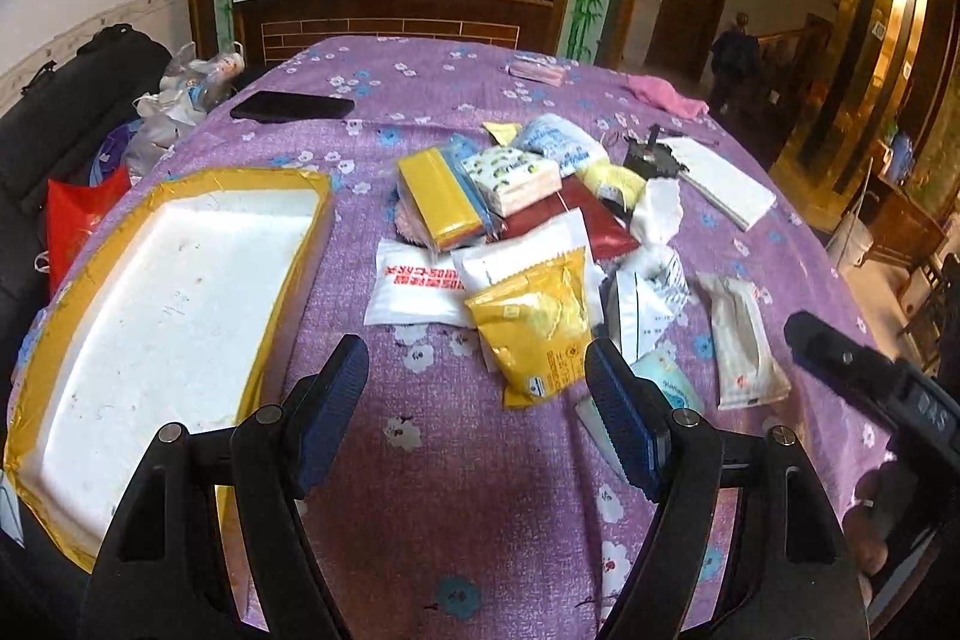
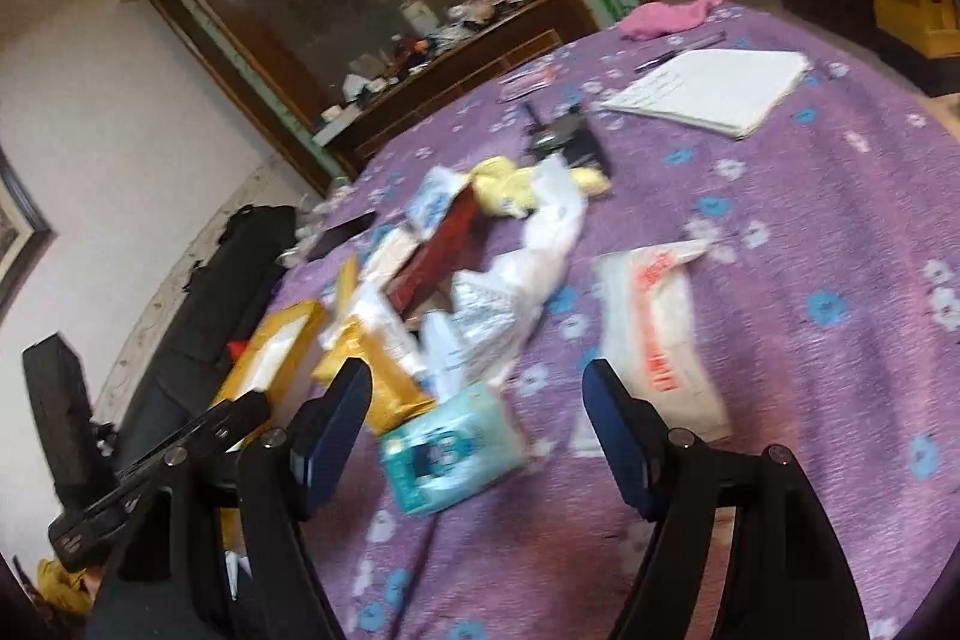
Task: Organize soft objects
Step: 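Move right gripper to white red-text bag while left gripper approaches yellow snack bag, then close right gripper on white red-text bag while left gripper grasps yellow snack bag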
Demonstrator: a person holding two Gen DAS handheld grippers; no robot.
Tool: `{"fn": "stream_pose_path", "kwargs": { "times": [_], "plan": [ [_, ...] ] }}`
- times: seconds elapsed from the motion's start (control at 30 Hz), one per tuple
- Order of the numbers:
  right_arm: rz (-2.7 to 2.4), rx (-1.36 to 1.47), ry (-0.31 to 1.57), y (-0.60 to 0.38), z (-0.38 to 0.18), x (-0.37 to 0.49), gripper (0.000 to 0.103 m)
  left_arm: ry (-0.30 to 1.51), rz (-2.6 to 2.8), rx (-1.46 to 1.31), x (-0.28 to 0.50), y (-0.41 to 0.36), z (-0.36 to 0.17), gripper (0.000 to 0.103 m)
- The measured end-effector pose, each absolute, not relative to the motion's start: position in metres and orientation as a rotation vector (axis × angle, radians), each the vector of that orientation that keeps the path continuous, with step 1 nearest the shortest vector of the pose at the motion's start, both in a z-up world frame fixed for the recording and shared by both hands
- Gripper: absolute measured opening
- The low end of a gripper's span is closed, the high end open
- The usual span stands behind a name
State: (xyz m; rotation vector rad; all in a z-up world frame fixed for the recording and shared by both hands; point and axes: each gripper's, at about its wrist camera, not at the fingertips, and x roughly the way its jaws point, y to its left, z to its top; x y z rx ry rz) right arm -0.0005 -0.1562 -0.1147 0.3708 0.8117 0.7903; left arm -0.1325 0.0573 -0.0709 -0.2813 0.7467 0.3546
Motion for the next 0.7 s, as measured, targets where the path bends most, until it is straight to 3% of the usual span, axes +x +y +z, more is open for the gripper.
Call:
{"fn": "stream_pose_path", "kwargs": {
  "times": [0.63,0.67,0.7],
  "plan": [
    [0.549,0.222,0.929,-0.144,-0.14,0.04,0.071,0.907,0.253,-0.374,-0.079,0.067,-0.107,0.076],
    [0.536,0.211,0.939,-0.141,-0.141,0.04,0.068,0.91,0.261,-0.377,-0.074,0.068,-0.11,0.075],
    [0.513,0.194,0.948,-0.139,-0.145,0.04,0.051,0.907,0.281,-0.377,-0.07,0.069,-0.112,0.075]
  ]
}}
